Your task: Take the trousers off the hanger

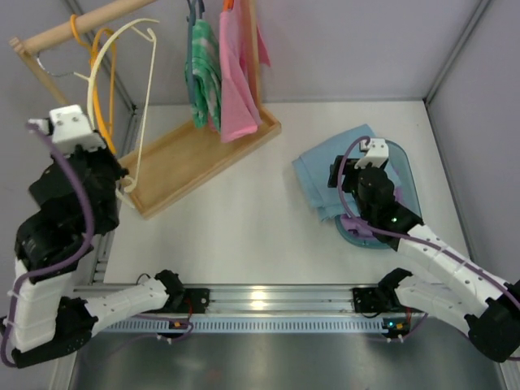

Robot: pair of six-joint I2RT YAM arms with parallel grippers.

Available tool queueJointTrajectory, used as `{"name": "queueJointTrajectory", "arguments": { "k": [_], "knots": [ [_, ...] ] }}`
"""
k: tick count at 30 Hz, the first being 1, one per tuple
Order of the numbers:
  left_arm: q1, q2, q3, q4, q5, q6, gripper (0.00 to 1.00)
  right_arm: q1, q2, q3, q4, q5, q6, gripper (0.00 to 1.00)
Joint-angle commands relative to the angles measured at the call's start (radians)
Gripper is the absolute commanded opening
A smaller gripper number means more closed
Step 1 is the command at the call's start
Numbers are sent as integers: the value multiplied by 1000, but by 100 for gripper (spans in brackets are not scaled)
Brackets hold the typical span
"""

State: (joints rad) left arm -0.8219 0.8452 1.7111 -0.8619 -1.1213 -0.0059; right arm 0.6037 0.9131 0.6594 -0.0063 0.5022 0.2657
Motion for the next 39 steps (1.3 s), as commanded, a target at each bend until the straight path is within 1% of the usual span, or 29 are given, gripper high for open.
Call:
{"name": "queueJointTrajectory", "arguments": {
  "k": [1,3,7,10,11,14,15,16,19,21,23,24,25,26,27,28,29,30,32,37,39],
  "knots": [
    [-2,106,8,24,-165,81,0,-16,-14,-21,86,-4,10,80],
    [-6,150,7,24,-193,95,0,-15,-28,-32,97,-5,10,81],
    [-37,225,-4,24,-349,136,0,-15,-39,-34,97,-13,10,81],
    [-46,317,47,26,-385,145,0,-16,-54,-47,118,-39,15,82],
    [-46,342,94,27,-385,149,0,-15,-59,-59,121,-44,17,81],
    [-46,429,177,35,-405,170,0,-15,-69,-80,134,-39,17,82],
    [-46,472,186,61,-416,182,0,-15,-72,-83,138,-40,17,81],
    [-45,488,188,96,-428,242,0,-16,-72,-84,141,-44,15,82],
    [-34,561,199,202,-463,358,0,-15,-63,-75,143,-59,12,82],
    [-8,586,234,231,-446,411,0,-15,-56,-70,143,-65,7,82],
    [13,614,236,360,-442,492,0,-15,-48,-70,147,-65,7,82],
    [35,621,226,424,-443,612,0,-15,-43,-69,147,-64,7,82],
    [44,626,196,615,-445,691,0,-15,-37,-67,147,-67,6,82],
    [55,638,171,747,-452,787,0,-15,-33,-66,149,-67,4,82],
    [72,638,138,920,-457,1052,0,-15,-30,-64,150,-67,4,82],
    [75,644,66,1153,-457,1215,0,-15,-20,-60,150,-68,3,81],
    [78,682,56,1486,-457,1359,0,-15,-17,-58,149,-68,1,82],
    [89,704,67,1571,-466,1512,0,-15,-11,-55,143,-70,1,82],
    [105,747,107,1586,-466,1546,0,-15,-8,-49,140,-70,3,81],
    [148,776,160,1538,-449,1503,0,-15,-20,-50,131,-68,1,81],
    [164,773,150,1540,-445,1497,0,-15,-36,-61,132,-68,3,81]
  ]
}}
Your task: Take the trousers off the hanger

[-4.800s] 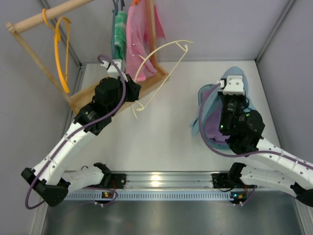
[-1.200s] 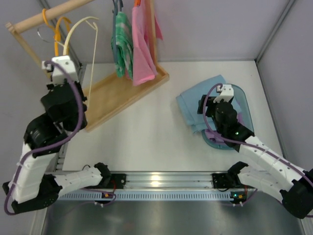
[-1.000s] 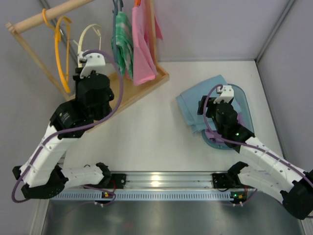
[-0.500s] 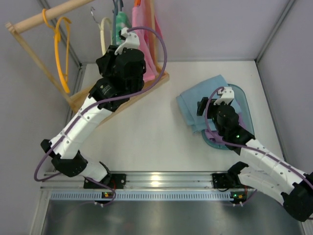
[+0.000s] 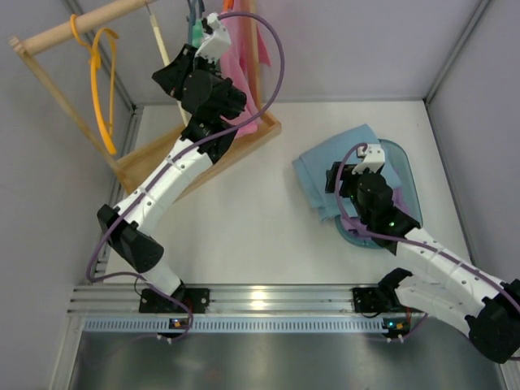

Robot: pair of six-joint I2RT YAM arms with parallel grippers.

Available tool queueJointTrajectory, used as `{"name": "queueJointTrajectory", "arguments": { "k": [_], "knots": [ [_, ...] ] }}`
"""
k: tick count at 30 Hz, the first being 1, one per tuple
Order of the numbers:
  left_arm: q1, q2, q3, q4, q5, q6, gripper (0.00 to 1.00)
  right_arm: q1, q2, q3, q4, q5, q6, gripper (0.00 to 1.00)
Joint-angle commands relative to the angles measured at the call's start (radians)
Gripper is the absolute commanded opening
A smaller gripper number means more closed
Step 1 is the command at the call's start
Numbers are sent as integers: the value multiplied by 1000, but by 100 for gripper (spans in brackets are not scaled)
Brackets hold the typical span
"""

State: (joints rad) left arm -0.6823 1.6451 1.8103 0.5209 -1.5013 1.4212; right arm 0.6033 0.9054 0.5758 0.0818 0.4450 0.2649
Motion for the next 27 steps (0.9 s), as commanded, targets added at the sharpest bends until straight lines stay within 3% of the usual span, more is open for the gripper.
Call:
{"name": "queueJointTrajectory", "arguments": {
  "k": [1,7,16,20,27],
  "knots": [
    [30,-28,46,156,-57,65,0,-14,-30,18,56,-12,4,82],
    [108,-19,92,-71,-4,-136,0,-16,-14,7,73,-35,4,81],
    [193,38,86,-261,76,-365,0,-14,-26,-1,75,-62,8,81],
    [204,6,78,-589,153,-670,0,-14,-37,-8,75,-61,8,81],
    [210,-82,-107,-595,188,-711,0,-14,-48,-13,75,-72,16,81]
  ]
}}
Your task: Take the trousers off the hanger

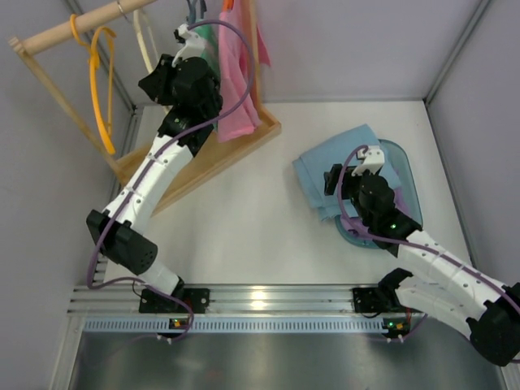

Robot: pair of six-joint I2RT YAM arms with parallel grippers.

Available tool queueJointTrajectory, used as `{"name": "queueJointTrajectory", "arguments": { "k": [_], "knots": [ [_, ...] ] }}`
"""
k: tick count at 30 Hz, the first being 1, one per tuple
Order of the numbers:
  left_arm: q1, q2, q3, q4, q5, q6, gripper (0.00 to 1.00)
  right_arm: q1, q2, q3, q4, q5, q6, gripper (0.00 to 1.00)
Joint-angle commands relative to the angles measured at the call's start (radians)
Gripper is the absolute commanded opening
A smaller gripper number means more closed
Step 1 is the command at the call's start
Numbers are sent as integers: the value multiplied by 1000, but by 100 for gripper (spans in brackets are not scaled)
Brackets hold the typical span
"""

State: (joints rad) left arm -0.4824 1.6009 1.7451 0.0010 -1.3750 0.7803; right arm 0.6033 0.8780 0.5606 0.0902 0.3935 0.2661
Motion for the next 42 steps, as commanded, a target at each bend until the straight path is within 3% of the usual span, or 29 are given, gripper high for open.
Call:
{"name": "queueJointTrajectory", "arguments": {
  "k": [1,6,7,8,10,12,14,19,22,25,27,28,29,30,32,37,42],
  "knots": [
    [11,-48,-45,-94,73,-81,0,-14,-20,2,62,-27,16,81],
    [5,-64,-71,-139,36,-142,0,-14,-24,1,60,-28,16,82],
    [-2,-71,-73,-136,12,-150,4,-14,-22,2,57,-28,15,83],
    [-7,-79,-68,-139,-7,-170,31,-14,-13,7,54,-31,16,84],
    [-45,-102,-58,-139,-12,-177,66,-14,-1,21,40,-33,15,90],
    [-88,-130,-10,-139,-32,-167,93,-14,24,28,39,-21,22,97],
    [-157,-147,46,-139,-53,-145,98,-14,42,27,48,8,27,99],
    [-371,-231,50,-136,-122,-125,98,-34,47,22,48,56,53,99],
    [-538,-326,-54,-139,-227,-168,98,-127,30,13,51,-33,88,99],
    [-741,-433,-229,-136,-361,-260,98,-288,45,35,7,-139,140,99],
    [-835,-487,-387,-107,-375,-238,98,-357,52,35,-21,-148,140,99],
    [-926,-577,-482,337,-375,60,98,-367,47,33,-35,-130,139,99],
    [-964,-607,-656,712,-374,249,98,-373,26,22,-53,-108,148,100],
    [-999,-630,-695,910,-372,348,98,-378,9,12,-53,-90,162,100],
    [-1059,-673,-729,846,-368,242,98,-388,-51,-19,-58,-96,182,100],
    [-1162,-625,-681,846,-331,229,98,-408,-146,-99,-63,-91,226,99],
    [-1283,-530,-592,834,-158,227,98,-410,-113,-116,-8,-258,182,99]
  ]
}}
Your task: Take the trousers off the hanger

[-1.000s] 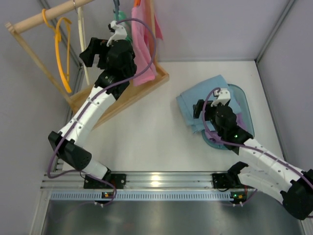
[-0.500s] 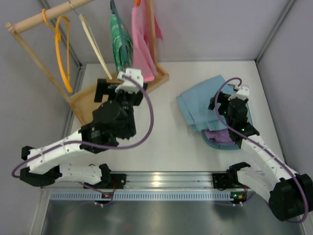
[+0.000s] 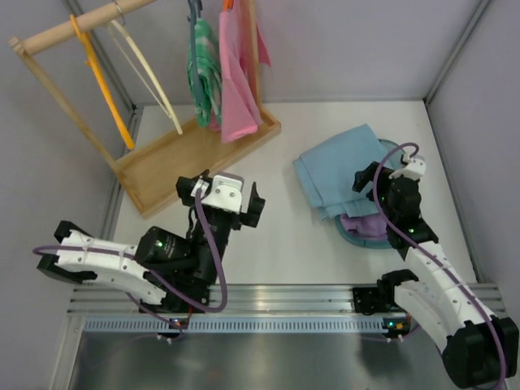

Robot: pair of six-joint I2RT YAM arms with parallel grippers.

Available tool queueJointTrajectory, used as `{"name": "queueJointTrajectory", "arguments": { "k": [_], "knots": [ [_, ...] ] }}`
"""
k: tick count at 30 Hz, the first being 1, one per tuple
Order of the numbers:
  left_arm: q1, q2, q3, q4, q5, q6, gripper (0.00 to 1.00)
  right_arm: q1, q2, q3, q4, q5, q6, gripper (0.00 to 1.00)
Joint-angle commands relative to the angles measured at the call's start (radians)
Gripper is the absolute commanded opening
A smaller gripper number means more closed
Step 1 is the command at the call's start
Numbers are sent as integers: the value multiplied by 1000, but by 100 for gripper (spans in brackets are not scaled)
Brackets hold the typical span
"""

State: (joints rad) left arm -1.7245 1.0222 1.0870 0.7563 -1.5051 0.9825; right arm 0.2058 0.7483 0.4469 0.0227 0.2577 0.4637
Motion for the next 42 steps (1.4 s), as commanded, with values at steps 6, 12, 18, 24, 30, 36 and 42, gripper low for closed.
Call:
{"name": "queueJointTrajectory", "arguments": {
  "k": [6,12,18,24,30,36,42],
  "knots": [
    [98,-3,363,-1049,634,-1001,98,-13,-13,4,98,-210,-63,99],
    [569,96,308,-1095,1028,-1188,98,-14,-107,-22,123,-290,-73,99],
    [929,139,205,-1026,1391,-1372,98,-13,-191,-47,102,-336,-60,99],
    [996,-95,33,-1072,1262,-1406,98,-14,-268,-79,66,-347,-48,99],
    [997,-462,-297,-1051,1128,-1456,98,-13,-362,-181,111,-377,-16,100],
    [996,-614,-438,-1098,1091,-1515,98,-13,-391,-258,148,-396,3,99],
    [996,-591,-480,-1069,1037,-1518,98,-13,-402,-286,177,-408,12,100]
  ]
}}
